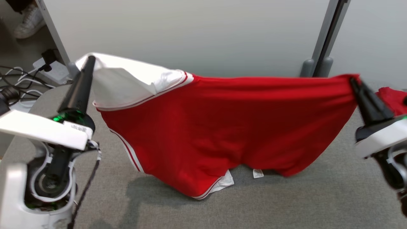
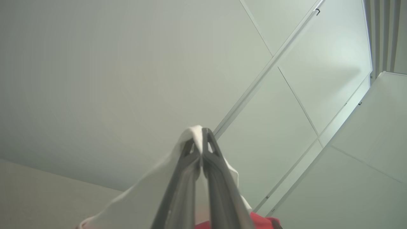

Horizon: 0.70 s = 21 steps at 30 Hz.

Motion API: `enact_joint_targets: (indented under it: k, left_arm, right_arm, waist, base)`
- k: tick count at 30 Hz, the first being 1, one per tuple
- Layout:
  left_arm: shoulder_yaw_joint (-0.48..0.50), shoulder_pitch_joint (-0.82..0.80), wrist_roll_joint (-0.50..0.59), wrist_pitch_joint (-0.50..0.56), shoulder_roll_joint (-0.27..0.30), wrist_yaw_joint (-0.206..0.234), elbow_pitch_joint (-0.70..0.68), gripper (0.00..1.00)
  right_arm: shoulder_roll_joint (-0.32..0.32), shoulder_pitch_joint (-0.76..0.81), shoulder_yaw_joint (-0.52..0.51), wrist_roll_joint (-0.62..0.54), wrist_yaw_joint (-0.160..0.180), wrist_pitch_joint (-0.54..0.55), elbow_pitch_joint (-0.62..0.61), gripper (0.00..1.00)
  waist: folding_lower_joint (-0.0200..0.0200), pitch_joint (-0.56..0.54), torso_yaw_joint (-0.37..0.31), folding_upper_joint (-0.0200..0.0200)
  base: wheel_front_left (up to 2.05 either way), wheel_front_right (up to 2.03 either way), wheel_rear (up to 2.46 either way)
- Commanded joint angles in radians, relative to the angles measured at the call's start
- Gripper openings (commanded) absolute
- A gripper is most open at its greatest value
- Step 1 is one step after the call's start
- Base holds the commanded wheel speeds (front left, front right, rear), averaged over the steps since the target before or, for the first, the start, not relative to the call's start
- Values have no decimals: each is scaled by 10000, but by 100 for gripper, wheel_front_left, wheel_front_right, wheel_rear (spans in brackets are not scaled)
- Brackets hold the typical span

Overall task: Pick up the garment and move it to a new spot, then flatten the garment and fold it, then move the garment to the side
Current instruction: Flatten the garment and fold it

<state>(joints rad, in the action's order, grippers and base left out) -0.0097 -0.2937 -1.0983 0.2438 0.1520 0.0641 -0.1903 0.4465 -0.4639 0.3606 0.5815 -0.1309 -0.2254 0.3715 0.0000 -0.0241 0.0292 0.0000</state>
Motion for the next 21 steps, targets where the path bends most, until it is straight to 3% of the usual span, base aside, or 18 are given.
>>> enact_joint_targets:
  k: [1,3,6,10,13,15,18,21]
  left_arm:
    - [444,-775,-64,253,413,235,-594,0]
    - [573,-1130,51,843,922,804,-1365,0]
    - [890,-1438,-363,1586,1174,1614,-2459,0]
    - [961,-2146,-836,2770,1641,2694,-4003,0]
    - [667,-2834,-919,3619,2037,3493,-4580,0]
    - [250,-3134,-877,4123,2227,3926,-4487,0]
    - [-426,-3462,-616,4469,2362,4141,-3659,0]
    - [-959,-4090,20,3874,2239,3555,-1679,0]
  right_arm:
    - [526,-48,-142,378,2,195,-711,0]
    - [1229,43,-682,1227,2,630,-2009,0]
    - [2113,402,-1576,1940,2,1117,-3523,0]
    - [3145,1078,-3610,2701,2,1675,-5461,0]
    - [3538,1528,-5153,2926,2,2380,-6494,0]
    - [3589,1767,-5628,2964,2,3136,-6763,0]
    - [3425,1565,-4942,2939,2,4361,-6467,0]
    - [3105,186,-3185,2186,2,5074,-5014,0]
  waist:
    - [0,-200,-143,0]
    - [0,-367,-269,0]
    - [0,-450,-360,0]
    - [0,-391,-325,0]
    - [0,-256,-259,0]
    - [0,-128,-220,0]
    - [0,186,-192,0]
    - [0,446,-52,0]
  base:
    - [0,0,0]
    - [0,0,0]
    - [0,0,0]
    - [0,0,0]
    - [0,0,0]
    - [0,0,0]
    - [0,0,0]
    - [0,0,0]
